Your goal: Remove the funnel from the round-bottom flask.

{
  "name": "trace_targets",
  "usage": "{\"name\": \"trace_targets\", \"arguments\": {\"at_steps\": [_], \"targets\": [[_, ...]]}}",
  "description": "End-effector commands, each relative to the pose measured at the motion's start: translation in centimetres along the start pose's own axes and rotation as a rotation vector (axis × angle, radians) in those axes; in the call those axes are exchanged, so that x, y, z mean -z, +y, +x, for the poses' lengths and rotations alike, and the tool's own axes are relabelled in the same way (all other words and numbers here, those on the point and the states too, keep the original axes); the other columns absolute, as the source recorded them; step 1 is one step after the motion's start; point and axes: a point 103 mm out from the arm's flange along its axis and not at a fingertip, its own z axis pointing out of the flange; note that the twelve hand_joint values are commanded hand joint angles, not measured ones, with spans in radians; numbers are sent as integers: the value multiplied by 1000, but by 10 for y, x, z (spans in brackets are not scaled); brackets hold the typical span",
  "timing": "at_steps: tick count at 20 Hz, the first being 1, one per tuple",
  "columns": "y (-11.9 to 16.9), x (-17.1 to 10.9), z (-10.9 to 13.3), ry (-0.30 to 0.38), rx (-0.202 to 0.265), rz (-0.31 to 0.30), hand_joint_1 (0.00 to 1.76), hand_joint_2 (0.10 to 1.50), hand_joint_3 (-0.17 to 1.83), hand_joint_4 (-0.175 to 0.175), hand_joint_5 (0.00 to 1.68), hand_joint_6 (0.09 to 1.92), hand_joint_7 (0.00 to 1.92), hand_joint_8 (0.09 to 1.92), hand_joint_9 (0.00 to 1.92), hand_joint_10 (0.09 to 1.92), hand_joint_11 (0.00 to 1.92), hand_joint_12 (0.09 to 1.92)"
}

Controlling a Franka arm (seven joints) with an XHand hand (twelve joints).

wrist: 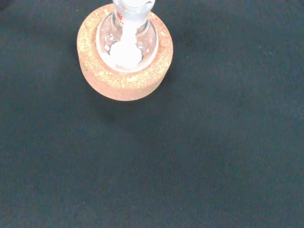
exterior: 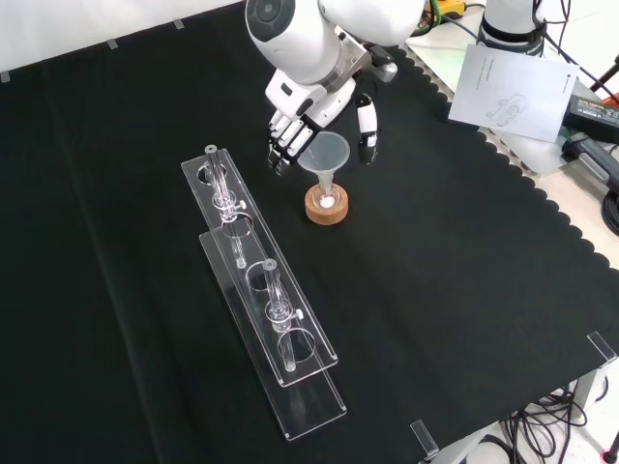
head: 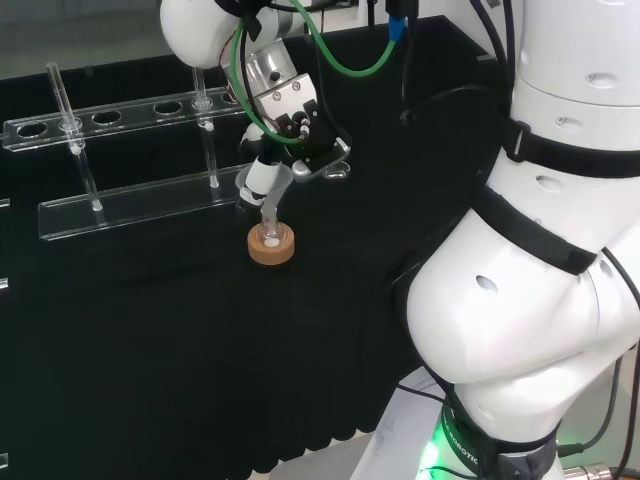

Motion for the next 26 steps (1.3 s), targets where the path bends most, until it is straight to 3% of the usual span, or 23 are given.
{"name": "trace_targets", "arguments": {"at_steps": [1, 5, 10, 15, 20, 26], "targets": [[2, -3, -1, -3, -1, 10, 526, 685, 192, 4, 70, 87, 0, 329, 100, 874, 244, 1511], [6, -9, 0, -13, -2, 23, 522, 698, 182, -1, 118, 87, 2, 536, 233, 794, 278, 1494], [7, -10, 0, -32, 5, 15, 517, 715, 184, -5, 174, 87, 50, 625, 313, 760, 301, 1481], [6, -11, -3, -52, -22, -36, 524, 774, 208, -19, 432, 87, 222, 663, 479, 659, 358, 1417], [2, -6, -2, -88, -54, -105, 578, 856, 267, -33, 585, 135, 458, 673, 833, 541, 486, 1317], [-8, 9, -4, -92, -57, -137, 632, 873, 354, -38, 588, 456, 564, 673, 1076, 467, 611, 1248]]}}
